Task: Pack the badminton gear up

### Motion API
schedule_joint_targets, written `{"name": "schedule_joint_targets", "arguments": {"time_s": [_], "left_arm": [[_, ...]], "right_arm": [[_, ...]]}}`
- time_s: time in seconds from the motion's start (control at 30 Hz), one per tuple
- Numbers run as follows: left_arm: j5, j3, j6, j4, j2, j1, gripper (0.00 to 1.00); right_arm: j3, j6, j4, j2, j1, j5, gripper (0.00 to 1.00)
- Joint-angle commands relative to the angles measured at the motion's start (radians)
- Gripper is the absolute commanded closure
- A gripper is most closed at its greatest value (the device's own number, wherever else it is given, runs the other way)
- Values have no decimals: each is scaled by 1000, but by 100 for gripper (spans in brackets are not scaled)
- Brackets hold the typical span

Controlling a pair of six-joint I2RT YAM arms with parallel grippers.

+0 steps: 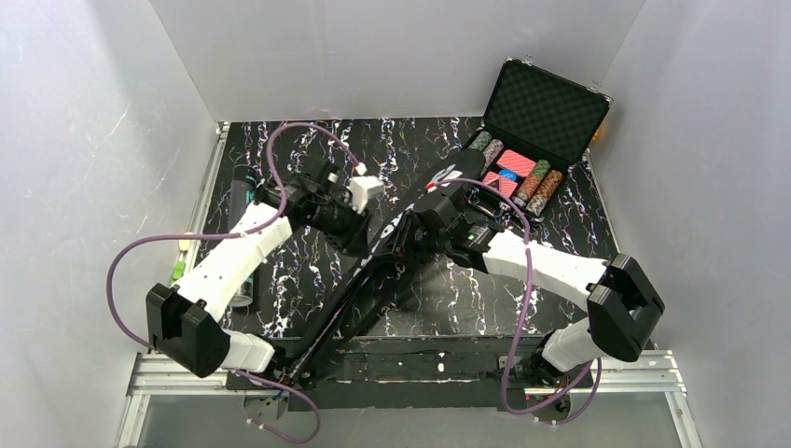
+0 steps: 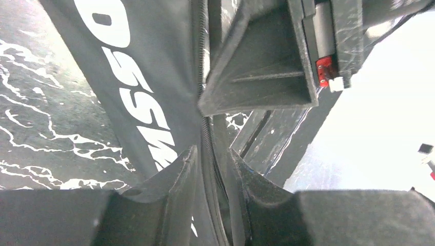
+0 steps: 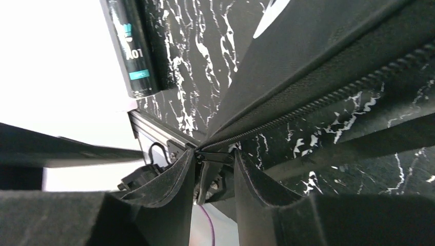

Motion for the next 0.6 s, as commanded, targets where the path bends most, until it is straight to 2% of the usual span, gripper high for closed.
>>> {"name": "schedule_joint_targets", "arguments": {"time_s": [0.0,0.1,0.17,0.37,0.57], "left_arm": [[203,83,0,-26,-2,136,74],[235,100,2,-19,30,219,74],[249,112,1,-20,44,239,74],[248,105,1,-16,31,260,74],[236,121,10,-34,23,263,73]], "right_arm": [[-29,-27,13,-9,-3,-12,80],[-65,-39,-4,-16,-6,-9,61],[-94,-38,-14,-18,-19,8,57],[-229,-9,65,-22,-95,22,56],[-263,-19,104,24,-171,4,52]]}}
